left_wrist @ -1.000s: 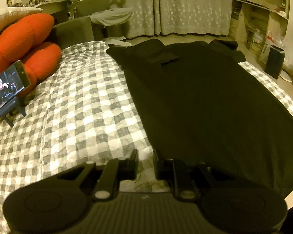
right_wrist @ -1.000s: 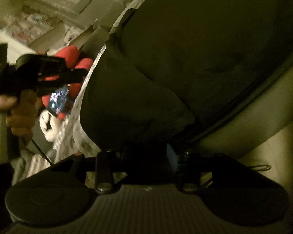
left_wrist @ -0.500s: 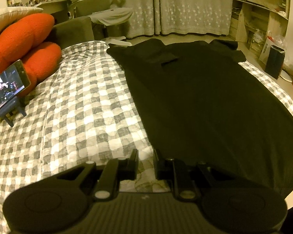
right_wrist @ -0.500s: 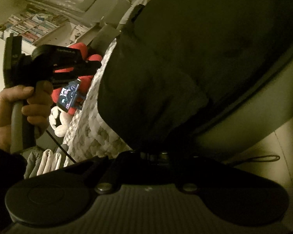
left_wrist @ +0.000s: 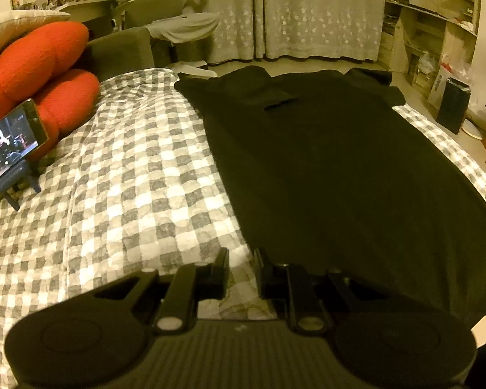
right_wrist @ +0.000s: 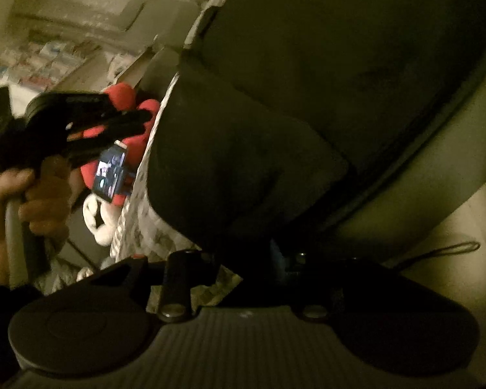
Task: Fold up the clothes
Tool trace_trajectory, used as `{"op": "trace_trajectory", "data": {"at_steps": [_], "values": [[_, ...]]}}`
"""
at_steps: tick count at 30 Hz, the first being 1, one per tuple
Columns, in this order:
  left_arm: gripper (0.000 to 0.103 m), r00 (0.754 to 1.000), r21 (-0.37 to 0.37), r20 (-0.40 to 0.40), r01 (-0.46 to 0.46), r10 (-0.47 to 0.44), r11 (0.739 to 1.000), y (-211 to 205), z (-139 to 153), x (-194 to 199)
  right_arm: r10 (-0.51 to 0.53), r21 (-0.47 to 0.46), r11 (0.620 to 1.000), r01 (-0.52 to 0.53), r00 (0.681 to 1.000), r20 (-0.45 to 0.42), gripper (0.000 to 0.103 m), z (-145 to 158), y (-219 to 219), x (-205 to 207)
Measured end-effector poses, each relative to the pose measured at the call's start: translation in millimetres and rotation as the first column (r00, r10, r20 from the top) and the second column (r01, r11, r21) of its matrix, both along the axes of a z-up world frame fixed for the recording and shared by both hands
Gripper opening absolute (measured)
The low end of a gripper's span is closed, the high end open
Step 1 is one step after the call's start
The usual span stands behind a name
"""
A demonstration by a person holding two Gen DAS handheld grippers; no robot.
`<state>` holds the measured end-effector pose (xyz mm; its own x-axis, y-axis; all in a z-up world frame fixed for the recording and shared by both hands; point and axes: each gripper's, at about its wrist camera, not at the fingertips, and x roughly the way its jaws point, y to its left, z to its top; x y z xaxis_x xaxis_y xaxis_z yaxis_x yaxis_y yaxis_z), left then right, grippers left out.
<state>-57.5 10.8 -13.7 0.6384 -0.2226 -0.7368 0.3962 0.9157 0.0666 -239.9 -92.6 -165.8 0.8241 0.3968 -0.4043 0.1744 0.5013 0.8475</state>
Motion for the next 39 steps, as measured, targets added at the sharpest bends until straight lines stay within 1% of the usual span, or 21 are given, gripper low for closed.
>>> {"op": "trace_trajectory", "data": {"at_steps": [1,2,5,9,11,15,18,24,29,31,32,34,36,38,39], "values": [[0.017,1.000,0.001,0.000,-0.001,0.001,1.000,0,0,0,-0.002,0.011,1.000,0.002,1.000,-0.002,0.028,-1,0,1],[0.017,1.000,0.001,-0.001,-0.003,0.003,1.000,1,0,0,-0.005,0.023,1.000,0.005,1.000,-0.004,0.010,-2,0,3],[0.017,1.000,-0.004,-0.001,-0.007,0.007,1.000,1,0,1,-0.005,0.027,1.000,0.005,1.000,0.001,0.007,1,2,0],[0.017,1.000,-0.003,-0.003,-0.007,0.007,1.000,2,0,1,0.011,-0.019,1.000,-0.011,1.000,0.010,0.006,12,12,-12],[0.017,1.000,-0.003,-0.003,-0.010,0.010,1.000,3,0,1,0.027,-0.078,0.997,-0.025,0.999,0.025,0.005,20,22,-17],[0.017,1.000,0.001,0.000,-0.010,0.010,1.000,3,0,1,0.041,-0.132,0.991,-0.037,0.999,0.034,0.005,27,34,-21],[0.017,1.000,0.008,-0.002,-0.014,0.015,1.000,3,-1,2,0.044,-0.178,0.983,-0.039,0.999,0.021,0.005,28,43,-20],[0.017,1.000,0.014,0.000,-0.016,0.016,1.000,3,-2,3,0.061,-0.327,0.944,-0.042,0.997,0.048,0.005,39,58,-27],[0.017,1.000,0.004,-0.015,-0.012,0.012,1.000,3,-4,4,0.070,-0.390,0.920,-0.036,0.995,0.074,0.005,47,58,-35],[0.017,0.999,-0.022,-0.031,-0.012,0.011,1.000,4,-5,5,0.085,-0.419,0.907,-0.043,0.993,0.081,0.007,50,55,-36],[0.017,0.999,-0.039,-0.039,-0.012,0.011,0.999,5,-4,5,0.092,-0.431,0.901,-0.048,0.992,0.084,0.011,51,53,-37],[0.017,0.998,-0.088,-0.064,-0.019,0.013,0.996,10,-4,7,0.090,-0.449,0.893,-0.038,0.991,0.095,0.013,58,44,-40],[0.017,0.995,-0.136,-0.094,-0.030,0.017,0.990,15,-4,8,0.104,-0.484,0.875,-0.032,0.987,0.123,0.013,71,33,-43],[0.017,0.994,-0.153,-0.113,-0.034,0.016,0.988,15,-6,8,0.122,-0.510,0.859,-0.032,0.982,0.145,0.015,85,23,-43],[0.017,0.992,-0.159,-0.121,-0.035,0.016,0.987,15,-7,8,0.148,-0.522,0.851,-0.055,0.979,0.138,0.016,91,19,-40]]}}
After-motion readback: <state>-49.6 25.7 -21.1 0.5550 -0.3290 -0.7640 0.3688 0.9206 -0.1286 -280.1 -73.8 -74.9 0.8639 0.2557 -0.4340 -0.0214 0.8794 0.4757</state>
